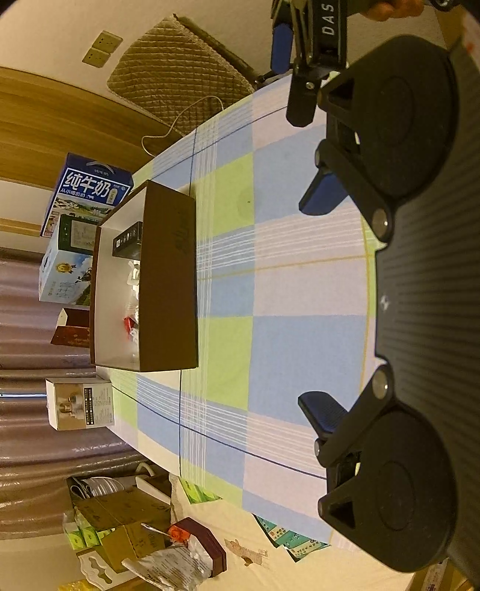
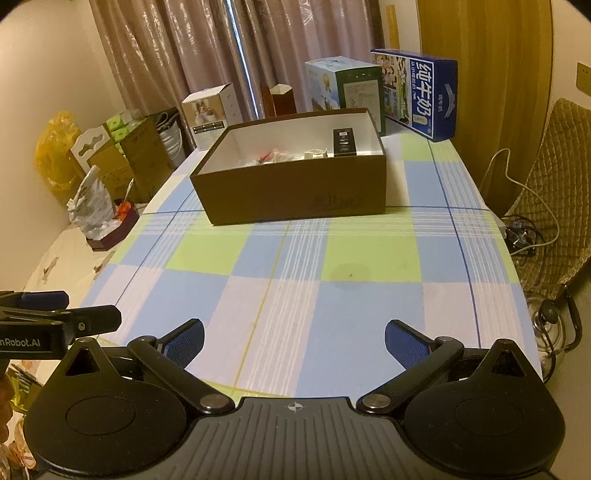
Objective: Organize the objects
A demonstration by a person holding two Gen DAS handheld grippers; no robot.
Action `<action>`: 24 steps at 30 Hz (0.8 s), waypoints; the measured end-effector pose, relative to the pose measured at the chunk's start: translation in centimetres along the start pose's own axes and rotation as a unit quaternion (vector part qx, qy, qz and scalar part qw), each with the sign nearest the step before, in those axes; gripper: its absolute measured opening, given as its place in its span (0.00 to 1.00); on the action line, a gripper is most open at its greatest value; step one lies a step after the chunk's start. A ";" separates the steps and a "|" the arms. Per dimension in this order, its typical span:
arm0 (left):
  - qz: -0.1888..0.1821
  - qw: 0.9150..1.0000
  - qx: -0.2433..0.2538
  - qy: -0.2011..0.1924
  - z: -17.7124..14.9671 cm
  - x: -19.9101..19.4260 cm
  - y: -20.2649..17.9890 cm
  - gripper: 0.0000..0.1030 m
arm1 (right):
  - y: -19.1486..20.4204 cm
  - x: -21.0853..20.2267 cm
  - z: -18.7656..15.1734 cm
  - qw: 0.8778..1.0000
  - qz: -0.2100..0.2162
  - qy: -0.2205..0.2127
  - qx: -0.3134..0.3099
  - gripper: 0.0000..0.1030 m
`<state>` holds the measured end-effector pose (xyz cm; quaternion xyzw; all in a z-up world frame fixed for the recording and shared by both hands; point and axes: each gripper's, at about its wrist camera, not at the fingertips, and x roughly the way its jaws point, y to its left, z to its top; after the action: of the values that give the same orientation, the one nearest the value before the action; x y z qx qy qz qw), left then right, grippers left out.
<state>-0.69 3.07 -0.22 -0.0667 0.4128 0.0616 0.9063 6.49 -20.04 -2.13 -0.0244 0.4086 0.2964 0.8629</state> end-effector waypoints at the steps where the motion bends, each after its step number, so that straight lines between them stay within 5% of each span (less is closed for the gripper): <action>1: 0.000 1.000 0.001 0.000 -0.1 -0.1 0.0 0.97 | 0.0 0.0 0.0 1.000 0.000 0.000 -0.001 0.98; 24: 0.001 1.000 0.012 0.000 -1.1 -0.9 -0.3 0.97 | 0.4 -1.3 -1.4 1.000 -0.004 0.001 -0.003 0.98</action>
<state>-2.05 2.54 -0.27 -0.0555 0.4133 0.0578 0.9070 4.69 -20.69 -2.02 -0.0295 0.4087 0.2940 0.8635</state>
